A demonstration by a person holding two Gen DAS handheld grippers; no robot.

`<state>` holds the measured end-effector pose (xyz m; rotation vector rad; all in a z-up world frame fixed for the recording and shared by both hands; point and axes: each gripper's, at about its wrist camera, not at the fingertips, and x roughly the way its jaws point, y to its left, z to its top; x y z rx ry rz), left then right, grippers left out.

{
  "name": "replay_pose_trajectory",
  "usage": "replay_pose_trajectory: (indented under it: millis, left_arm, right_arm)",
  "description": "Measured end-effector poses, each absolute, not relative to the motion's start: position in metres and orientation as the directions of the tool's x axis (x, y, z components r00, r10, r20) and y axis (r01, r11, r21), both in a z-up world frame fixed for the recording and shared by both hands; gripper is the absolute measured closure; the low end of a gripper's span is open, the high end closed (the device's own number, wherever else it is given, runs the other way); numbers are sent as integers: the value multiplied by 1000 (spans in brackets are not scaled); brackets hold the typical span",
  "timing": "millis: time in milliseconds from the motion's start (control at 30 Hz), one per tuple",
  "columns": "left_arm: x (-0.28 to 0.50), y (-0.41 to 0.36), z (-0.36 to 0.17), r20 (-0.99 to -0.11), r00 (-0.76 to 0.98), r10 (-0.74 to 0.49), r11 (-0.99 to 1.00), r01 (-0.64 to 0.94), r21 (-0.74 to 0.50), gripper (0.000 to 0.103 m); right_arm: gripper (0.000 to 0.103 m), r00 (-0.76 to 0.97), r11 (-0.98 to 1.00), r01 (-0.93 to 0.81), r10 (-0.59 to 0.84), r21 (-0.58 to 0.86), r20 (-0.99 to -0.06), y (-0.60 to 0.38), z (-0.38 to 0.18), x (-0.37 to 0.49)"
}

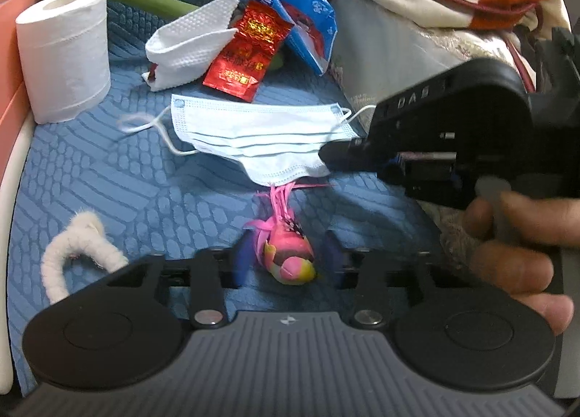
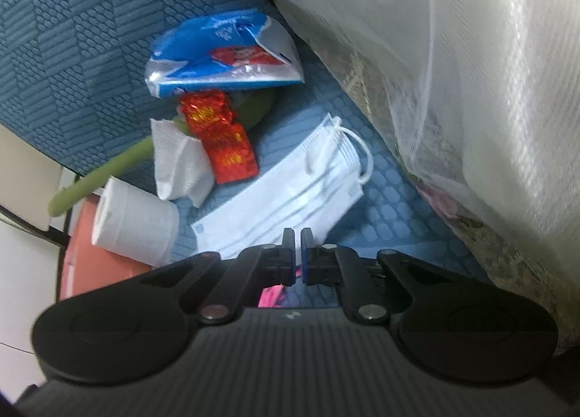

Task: Organize soft objects
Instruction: 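Close the left gripper on the yellow bird toy while the right gripper grasps the white face mask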

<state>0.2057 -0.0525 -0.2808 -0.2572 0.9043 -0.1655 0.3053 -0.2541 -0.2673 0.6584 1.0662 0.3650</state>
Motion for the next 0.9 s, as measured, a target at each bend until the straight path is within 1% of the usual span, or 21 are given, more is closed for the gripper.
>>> replay_pose_trajectory:
  millis: [33, 233, 467, 500, 533, 700, 767, 833, 900]
  left_arm:
    - [206, -53, -281, -757, 604, -250, 957, 34, -289, 70]
    - [199, -52, -272, -746, 618, -249, 959, 50, -278, 70]
    - [181, -38, -256, -727, 629, -274, 945, 35, -326, 70]
    - [180, -35, -255, -726, 629, -276, 941, 25, -336, 70]
    - [179, -33, -255, -726, 630, -276, 939, 14, -344, 70]
    - [178, -24, -252, -720, 642, -262, 934, -19, -356, 70]
    - [179, -22, -252, -718, 646, -259, 932, -28, -361, 70]
    - [179, -22, -252, -718, 646, -258, 931, -34, -364, 70]
    - [179, -21, -253, -719, 647, -255, 930, -40, -366, 70]
  right_arm:
    - [98, 452, 748, 34, 581, 663, -677, -255, -267, 306]
    - [98, 460, 716, 42, 605, 697, -649, -258, -266, 307]
    - [98, 461, 708, 53, 608, 704, -646, -258, -267, 306]
    - [98, 459, 708, 56, 608, 704, -648, -258, -267, 306]
    - [95, 456, 701, 62, 613, 710, -645, -259, -267, 306]
    - [93, 438, 602, 73, 697, 795, -568, -267, -264, 297]
    - [84, 417, 573, 61, 730, 817, -542, -266, -262, 292]
    - [56, 397, 557, 51, 750, 829, -529, -263, -260, 287]
    - [50, 383, 548, 37, 765, 836, -518, -261, -257, 281]
